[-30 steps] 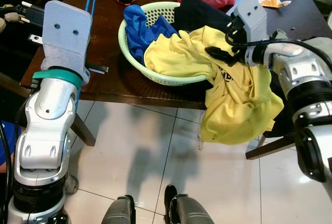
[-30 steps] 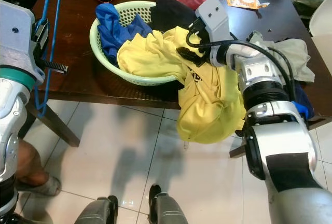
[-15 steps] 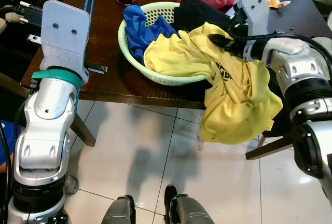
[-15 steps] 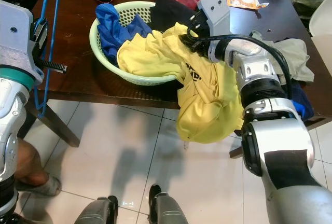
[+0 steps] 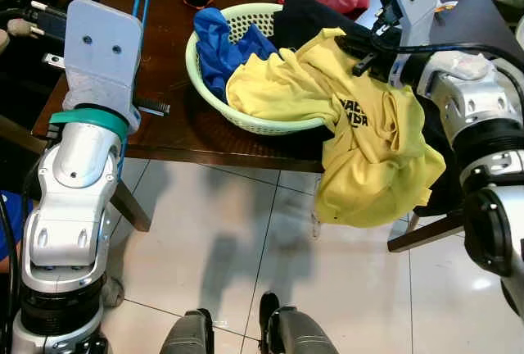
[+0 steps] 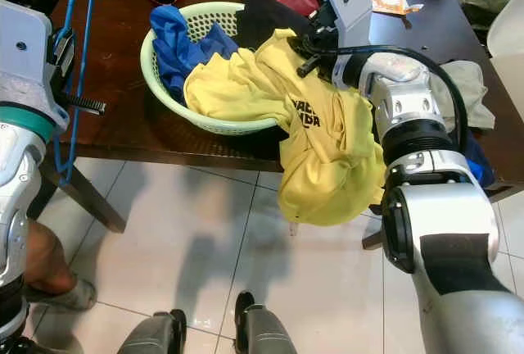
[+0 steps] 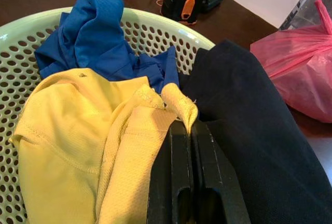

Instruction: Hang hanger

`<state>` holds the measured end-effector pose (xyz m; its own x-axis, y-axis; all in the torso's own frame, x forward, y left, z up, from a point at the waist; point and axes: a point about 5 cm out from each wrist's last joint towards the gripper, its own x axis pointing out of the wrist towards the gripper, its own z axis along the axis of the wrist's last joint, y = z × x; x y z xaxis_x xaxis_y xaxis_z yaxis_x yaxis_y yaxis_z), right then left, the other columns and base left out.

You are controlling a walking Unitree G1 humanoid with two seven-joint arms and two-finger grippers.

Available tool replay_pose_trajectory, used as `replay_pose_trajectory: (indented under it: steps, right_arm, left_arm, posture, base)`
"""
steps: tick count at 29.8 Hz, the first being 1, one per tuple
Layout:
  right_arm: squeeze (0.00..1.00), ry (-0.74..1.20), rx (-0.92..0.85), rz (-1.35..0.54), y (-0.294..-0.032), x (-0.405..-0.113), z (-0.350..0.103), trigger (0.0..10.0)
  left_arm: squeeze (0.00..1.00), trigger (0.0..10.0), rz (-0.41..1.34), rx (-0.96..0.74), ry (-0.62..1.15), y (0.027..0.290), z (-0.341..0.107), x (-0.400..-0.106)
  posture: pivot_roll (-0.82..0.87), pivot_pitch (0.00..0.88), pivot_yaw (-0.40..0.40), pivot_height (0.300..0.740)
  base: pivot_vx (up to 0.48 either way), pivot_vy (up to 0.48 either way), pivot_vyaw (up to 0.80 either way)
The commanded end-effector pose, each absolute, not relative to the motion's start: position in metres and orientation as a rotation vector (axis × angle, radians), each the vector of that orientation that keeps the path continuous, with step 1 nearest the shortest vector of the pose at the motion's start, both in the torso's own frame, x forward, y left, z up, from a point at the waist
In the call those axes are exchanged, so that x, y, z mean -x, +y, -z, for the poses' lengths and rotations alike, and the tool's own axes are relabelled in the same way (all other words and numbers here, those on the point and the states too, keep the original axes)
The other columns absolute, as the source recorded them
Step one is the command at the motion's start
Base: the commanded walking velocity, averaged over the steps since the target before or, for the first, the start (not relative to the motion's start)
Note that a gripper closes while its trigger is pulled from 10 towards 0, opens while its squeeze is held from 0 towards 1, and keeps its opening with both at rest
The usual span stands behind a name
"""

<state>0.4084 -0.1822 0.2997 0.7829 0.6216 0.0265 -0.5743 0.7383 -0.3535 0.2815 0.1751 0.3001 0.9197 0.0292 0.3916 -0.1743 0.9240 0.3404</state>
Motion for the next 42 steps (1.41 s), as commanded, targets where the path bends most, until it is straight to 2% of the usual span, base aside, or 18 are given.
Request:
replay_pose_trajectory:
  steps: [1,5,6,8,9,10,11,12,13,15,17,18,22,26,33,42]
  right_arm:
    - [0.00,-0.119,0.338,-0.664,-0.185,-0.408,-0.290,0.0]
    - [0.00,-0.235,0.288,-0.599,-0.188,-0.407,-0.308,0.0]
    - [0.00,-0.369,0.183,-0.558,-0.195,-0.403,-0.333,4.7]
    - [0.00,-0.369,0.183,-0.558,-0.195,-0.403,-0.333,4.7]
    - [0.00,-0.516,0.092,-0.551,-0.202,-0.394,-0.360,10.0]
    - [0.00,-0.516,0.092,-0.551,-0.202,-0.394,-0.360,10.0]
    - [0.00,-0.656,0.013,-0.557,-0.211,-0.381,-0.388,10.0]
    - [0.00,-0.656,0.013,-0.557,-0.211,-0.381,-0.388,10.0]
    - [0.00,-0.778,-0.063,-0.566,-0.221,-0.367,-0.413,10.0]
    - [0.00,-0.778,-0.063,-0.566,-0.221,-0.367,-0.413,10.0]
    - [0.00,-1.016,-0.199,-0.495,-0.253,-0.335,-0.466,10.0]
    - [0.00,-1.108,-0.258,-0.442,-0.268,-0.321,-0.483,10.0]
    - [0.00,-1.188,-0.281,-0.328,-0.286,-0.306,-0.493,10.0]
    - [0.00,-1.095,-0.290,-0.249,-0.274,-0.311,-0.432,10.0]
    - [0.00,-1.007,-0.365,-0.240,-0.251,-0.310,-0.388,10.0]
    - [0.00,-1.073,-0.331,-0.239,-0.238,-0.303,-0.406,10.0]
  left_arm:
    - [0.00,10.0,-0.112,-0.379,-0.385,0.175,-0.299,-0.282]
    - [0.00,10.0,-0.113,-0.379,-0.383,0.175,-0.299,-0.283]
    - [0.00,10.0,-0.105,-0.349,-0.386,0.177,-0.303,-0.283]
    - [0.00,10.0,-0.105,-0.349,-0.386,0.177,-0.303,-0.283]
    - [0.00,10.0,-0.034,-0.335,-0.419,0.178,-0.313,-0.278]
    - [0.00,10.0,-0.034,-0.335,-0.419,0.178,-0.313,-0.278]
    - [0.00,10.0,0.069,-0.342,-0.466,0.177,-0.325,-0.270]
    - [0.00,10.0,0.069,-0.342,-0.466,0.177,-0.325,-0.270]
    - [0.00,10.0,0.163,-0.334,-0.504,0.177,-0.338,-0.262]
    - [0.00,10.0,0.163,-0.334,-0.504,0.177,-0.338,-0.262]
    - [0.00,10.0,0.307,-0.326,-0.579,0.175,-0.360,-0.249]
    - [0.00,10.0,0.323,-0.318,-0.600,0.174,-0.366,-0.248]
    - [0.00,10.0,0.284,-0.283,-0.606,0.172,-0.366,-0.255]
    - [0.00,10.0,0.183,-0.223,-0.562,0.166,-0.350,-0.273]
    - [0.00,10.0,0.108,-0.222,-0.534,0.178,-0.349,-0.282]
    - [0.00,10.0,0.083,-0.228,-0.542,0.177,-0.350,-0.292]
  posture:
    - [0.08,0.162,-0.041,0.740]
    - [0.09,0.158,-0.049,0.740]
    - [0.10,0.154,-0.048,0.740]
    - [0.10,0.154,-0.048,0.740]
    - [0.11,0.149,-0.045,0.740]
    - [0.11,0.149,-0.045,0.740]
    - [0.12,0.143,-0.042,0.740]
    - [0.12,0.143,-0.042,0.740]
    - [0.12,0.138,-0.037,0.740]
    - [0.12,0.138,-0.037,0.740]
    - [0.12,0.115,-0.036,0.740]
    - [0.12,0.111,-0.035,0.740]
    - [0.10,0.097,-0.031,0.740]
    - [0.09,0.082,-0.016,0.740]
    - [0.08,0.047,0.028,0.740]
    - [0.08,0.023,0.019,0.740]
  base:
    - [0.000,0.000,0.00]
    - [0.000,0.000,0.00]
    - [0.000,0.000,0.00]
    - [0.000,0.000,0.00]
    - [0.000,0.000,0.00]
    - [0.000,0.000,0.00]
    - [0.000,0.000,0.00]
    - [0.000,0.000,0.00]
    - [0.000,0.000,0.00]
    - [0.000,0.000,0.00]
    - [0.000,0.000,0.00]
    - [0.000,0.000,0.00]
    - [0.000,0.000,0.00]
    - [0.000,0.000,0.00]
    - [0.000,0.000,0.00]
    - [0.000,0.000,0.00]
